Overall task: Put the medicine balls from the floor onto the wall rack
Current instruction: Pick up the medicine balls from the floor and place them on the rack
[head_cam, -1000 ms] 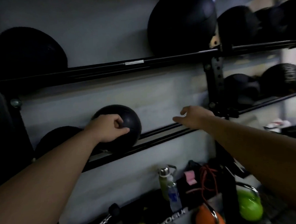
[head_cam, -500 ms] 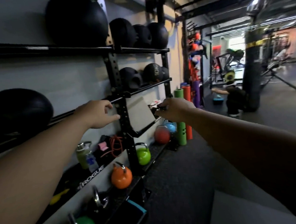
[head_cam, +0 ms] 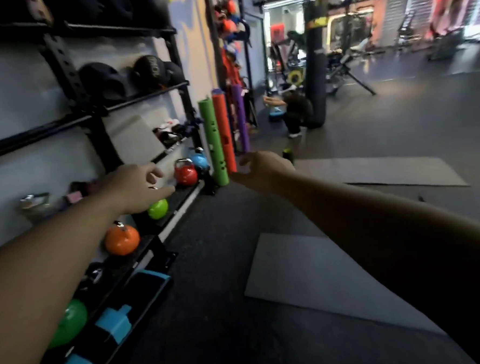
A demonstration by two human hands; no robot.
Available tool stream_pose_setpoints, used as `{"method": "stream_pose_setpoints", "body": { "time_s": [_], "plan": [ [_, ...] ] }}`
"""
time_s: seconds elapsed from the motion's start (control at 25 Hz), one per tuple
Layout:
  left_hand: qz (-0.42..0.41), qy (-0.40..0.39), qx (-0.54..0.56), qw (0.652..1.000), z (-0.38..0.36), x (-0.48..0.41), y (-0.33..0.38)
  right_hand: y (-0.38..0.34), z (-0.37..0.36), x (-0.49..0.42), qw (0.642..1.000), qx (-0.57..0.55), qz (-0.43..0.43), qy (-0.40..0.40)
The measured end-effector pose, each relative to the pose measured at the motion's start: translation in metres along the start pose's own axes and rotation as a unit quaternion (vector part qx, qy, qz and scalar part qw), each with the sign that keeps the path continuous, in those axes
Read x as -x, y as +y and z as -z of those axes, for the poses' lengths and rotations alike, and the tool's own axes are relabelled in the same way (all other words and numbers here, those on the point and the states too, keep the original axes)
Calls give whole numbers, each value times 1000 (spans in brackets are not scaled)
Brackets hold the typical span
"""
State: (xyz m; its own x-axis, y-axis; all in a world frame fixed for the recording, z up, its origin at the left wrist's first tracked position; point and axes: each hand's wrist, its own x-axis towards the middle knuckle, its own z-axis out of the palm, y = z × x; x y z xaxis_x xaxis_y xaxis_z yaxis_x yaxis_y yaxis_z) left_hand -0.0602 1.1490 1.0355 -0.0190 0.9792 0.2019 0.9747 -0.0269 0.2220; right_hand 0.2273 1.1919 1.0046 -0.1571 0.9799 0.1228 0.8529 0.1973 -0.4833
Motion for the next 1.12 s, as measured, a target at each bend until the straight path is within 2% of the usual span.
{"method": "stream_pose_setpoints", "body": {
  "time_s": [0.24,0.36,0.52,0.64,0.8,0.96,1.12],
  "plan": [
    [-80,-42,-1,996,-37,76,107,84,34,128,997,34,-69,24],
    [-127,-70,34,989,-52,127,155,108,40,206,993,13,-109,43],
    [-184,-127,57,973,-86,191,191,137,23,311,985,16,-163,46],
    [-197,-170,47,964,-108,235,213,160,10,383,975,24,-216,41],
    [-235,-191,22,953,-122,282,263,202,16,468,959,28,-279,51],
    [-295,-208,8,932,-136,326,344,252,37,536,940,27,-331,71],
    [-339,-210,13,917,-162,363,436,312,69,592,933,25,-349,87]
  ]
}}
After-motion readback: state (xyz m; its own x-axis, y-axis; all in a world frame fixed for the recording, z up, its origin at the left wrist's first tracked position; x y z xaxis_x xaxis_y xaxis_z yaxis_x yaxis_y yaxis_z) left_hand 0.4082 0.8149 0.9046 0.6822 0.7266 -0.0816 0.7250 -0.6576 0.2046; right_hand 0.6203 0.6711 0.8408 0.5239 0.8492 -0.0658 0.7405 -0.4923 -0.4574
